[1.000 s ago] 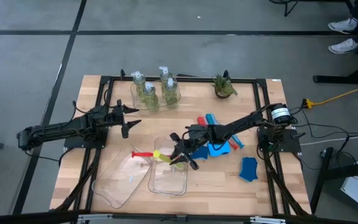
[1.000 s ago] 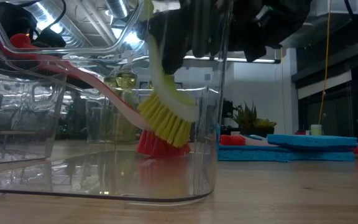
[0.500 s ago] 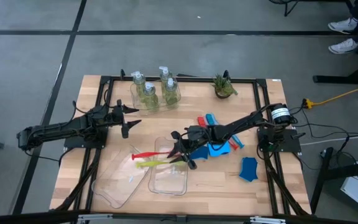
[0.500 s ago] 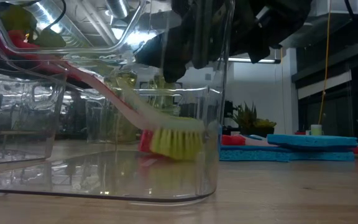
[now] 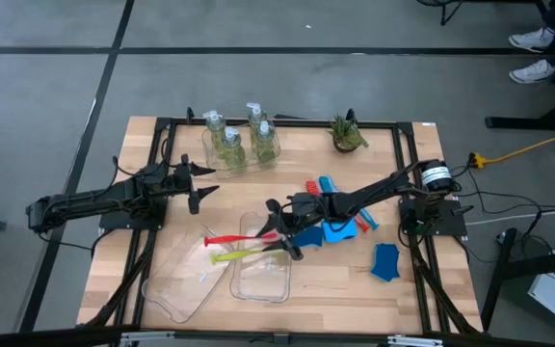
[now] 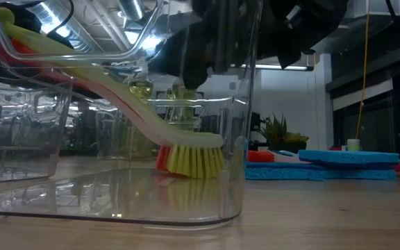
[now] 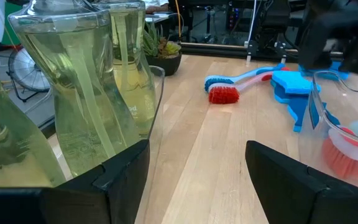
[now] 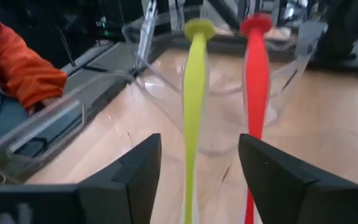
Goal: Pick & Place Kitchen Sink Supplies
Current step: Put the orange dish brush into the right transparent bin
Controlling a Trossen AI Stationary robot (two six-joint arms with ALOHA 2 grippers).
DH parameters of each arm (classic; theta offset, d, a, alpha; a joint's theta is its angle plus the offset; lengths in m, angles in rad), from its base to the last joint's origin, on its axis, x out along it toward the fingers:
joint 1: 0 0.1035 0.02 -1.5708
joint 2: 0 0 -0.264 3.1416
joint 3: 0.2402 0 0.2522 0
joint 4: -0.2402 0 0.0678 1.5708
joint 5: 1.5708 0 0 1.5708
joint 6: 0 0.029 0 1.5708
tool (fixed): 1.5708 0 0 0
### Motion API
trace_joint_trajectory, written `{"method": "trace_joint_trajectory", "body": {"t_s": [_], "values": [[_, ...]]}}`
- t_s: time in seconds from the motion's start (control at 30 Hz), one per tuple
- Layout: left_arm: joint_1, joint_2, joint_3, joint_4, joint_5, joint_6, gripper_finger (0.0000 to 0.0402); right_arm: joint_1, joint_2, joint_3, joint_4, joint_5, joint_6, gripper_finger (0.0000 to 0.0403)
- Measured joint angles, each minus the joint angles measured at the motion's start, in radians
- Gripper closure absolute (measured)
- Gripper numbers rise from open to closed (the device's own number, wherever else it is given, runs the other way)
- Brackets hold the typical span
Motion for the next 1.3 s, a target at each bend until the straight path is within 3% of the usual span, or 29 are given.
{"method": "trace_joint_trajectory", "body": {"t_s": [0.17,0.37,0.7,1.07,1.3], "values": [[0.000,0.000,0.000,0.000,0.000,0.000,0.0142,0.000,-0.079,0.000,-0.037,0.000,-0.002,0.0183],[0.000,0.000,0.000,0.000,0.000,0.000,0.0142,0.000,-0.232,0.000,-0.210,0.007,-0.003,0.0183],[0.000,0.000,0.000,0.000,0.000,0.000,0.0142,0.000,-0.451,0.001,-0.631,0.296,0.021,0.0183],[0.000,0.000,0.000,0.000,0.000,0.000,0.0142,0.000,-0.505,0.001,-1.035,0.644,0.090,0.0182],[0.000,0.000,0.000,0.000,0.000,0.000,0.0142,-0.032,-0.509,-0.050,-1.117,0.680,0.161,0.0182]]}}
